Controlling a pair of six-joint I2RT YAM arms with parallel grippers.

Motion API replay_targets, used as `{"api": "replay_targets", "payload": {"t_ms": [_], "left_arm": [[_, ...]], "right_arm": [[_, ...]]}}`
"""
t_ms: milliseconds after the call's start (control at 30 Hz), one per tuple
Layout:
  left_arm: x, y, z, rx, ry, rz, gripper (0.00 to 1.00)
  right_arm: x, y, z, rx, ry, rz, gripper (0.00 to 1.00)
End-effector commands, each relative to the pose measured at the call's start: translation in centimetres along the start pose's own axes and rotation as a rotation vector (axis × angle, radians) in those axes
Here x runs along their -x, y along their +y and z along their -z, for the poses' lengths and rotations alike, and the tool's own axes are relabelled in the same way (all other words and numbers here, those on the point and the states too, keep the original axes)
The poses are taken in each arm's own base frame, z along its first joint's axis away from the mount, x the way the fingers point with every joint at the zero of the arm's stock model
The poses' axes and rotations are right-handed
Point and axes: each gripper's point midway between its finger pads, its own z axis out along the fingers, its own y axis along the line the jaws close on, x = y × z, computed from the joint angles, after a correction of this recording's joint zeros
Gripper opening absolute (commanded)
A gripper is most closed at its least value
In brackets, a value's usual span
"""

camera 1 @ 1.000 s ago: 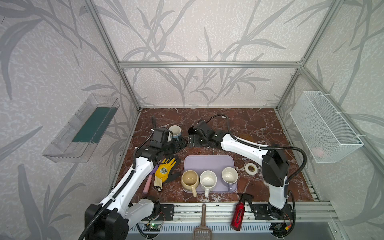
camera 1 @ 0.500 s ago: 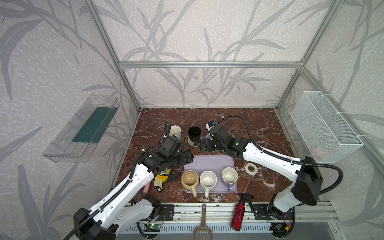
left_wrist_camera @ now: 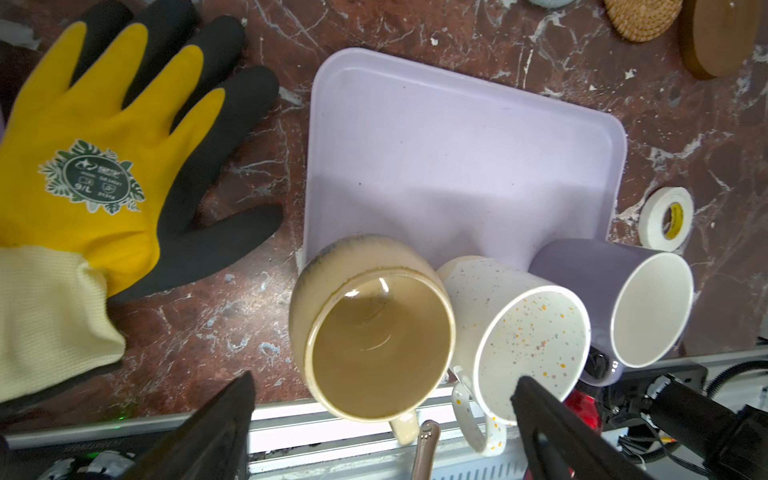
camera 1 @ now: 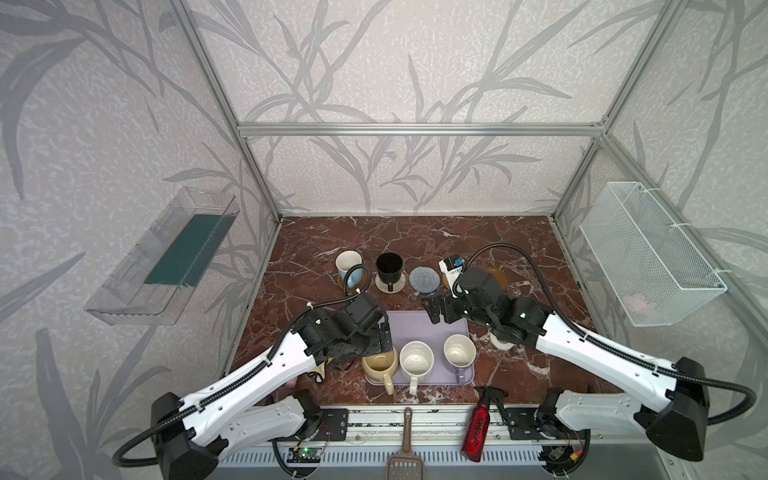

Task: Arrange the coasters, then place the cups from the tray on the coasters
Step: 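Lower the left gripper onto the beige glazed mug on the tray, then grasp the beige glazed mug with the left gripper and lift it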

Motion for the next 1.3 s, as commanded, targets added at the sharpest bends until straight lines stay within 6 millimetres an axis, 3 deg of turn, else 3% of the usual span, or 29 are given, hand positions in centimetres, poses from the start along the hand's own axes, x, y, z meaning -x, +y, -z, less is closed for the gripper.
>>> {"api": "replay_targets", "payload": {"t_ms": [0,267,700,1000,1267], "left_arm": [[-1.1,1.4,0.1,0.084,0.009,0.046,0.99],[-4.4,0.7,-1.3,0.071,0.053,0.07,0.99],[-6.7,0.8,-3.8,0.148,0.038,0.041,0.98],[-7.4,1.2,-5.3,0.204,0.047,0.012,0.9],[-8.3,1.7,-6.6,0.198,0.062,0.031,0.75]], "right_arm": [[-1.0,-0.3,0.6,0.012,0.012,0.008,0.99],[-1.8,-0.9,1.2,0.003,0.008,0.007,0.99],[-2.5,-0.8,1.5,0.021,0.031,0.002,0.99],[-3.4,-1.0,1.4,0.021,0.051,-0.008,0.99],[-3.4,-1.1,1.5,0.018,0.048,-0.006,0.99]]}}
